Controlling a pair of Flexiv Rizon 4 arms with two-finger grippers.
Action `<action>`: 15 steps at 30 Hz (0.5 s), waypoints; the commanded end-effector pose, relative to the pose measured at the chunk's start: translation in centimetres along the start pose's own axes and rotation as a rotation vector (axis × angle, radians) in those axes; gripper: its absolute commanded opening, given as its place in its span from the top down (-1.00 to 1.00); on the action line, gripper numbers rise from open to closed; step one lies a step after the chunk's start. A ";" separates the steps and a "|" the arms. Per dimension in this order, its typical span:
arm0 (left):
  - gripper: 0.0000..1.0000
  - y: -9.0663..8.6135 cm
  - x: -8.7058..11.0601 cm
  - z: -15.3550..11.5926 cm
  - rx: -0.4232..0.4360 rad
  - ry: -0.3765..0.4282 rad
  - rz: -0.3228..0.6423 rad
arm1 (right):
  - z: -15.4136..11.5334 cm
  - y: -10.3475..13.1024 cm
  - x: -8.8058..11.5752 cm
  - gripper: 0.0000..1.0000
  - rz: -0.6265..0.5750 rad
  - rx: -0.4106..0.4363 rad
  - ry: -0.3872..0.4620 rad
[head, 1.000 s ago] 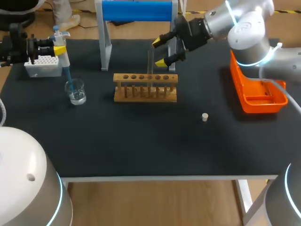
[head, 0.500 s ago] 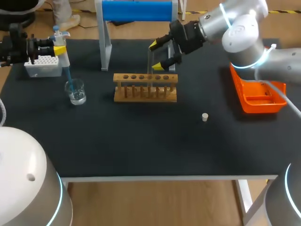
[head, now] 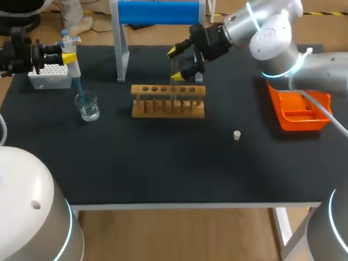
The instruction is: Invert the test tube, pick up the pipette, mount the tip to pipette, aspirate from beaker and dispense into the tube, eject the tip, return the pipette, and cap with the stopper.
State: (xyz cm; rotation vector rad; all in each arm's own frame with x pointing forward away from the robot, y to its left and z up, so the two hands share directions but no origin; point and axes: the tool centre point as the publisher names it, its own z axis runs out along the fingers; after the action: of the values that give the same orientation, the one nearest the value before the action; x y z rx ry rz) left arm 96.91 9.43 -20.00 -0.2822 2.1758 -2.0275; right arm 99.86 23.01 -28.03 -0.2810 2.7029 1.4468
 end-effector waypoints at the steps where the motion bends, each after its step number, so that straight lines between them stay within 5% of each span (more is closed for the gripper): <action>1: 1.00 -0.1 0.1 0.0 -0.001 -0.001 0.000 | 0.5 0.1 -0.5 -1.00 0.003 0.013 0.004; 15: 1.00 -0.1 0.1 0.0 -0.001 -0.001 0.000 | 1.0 -0.1 -0.8 -1.00 0.008 0.029 -0.012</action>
State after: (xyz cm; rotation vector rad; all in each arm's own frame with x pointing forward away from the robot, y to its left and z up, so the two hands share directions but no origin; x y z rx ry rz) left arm 96.91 9.43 -20.00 -0.2822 2.1758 -2.0275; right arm 100.48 23.83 -28.55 -0.2581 2.7133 1.4084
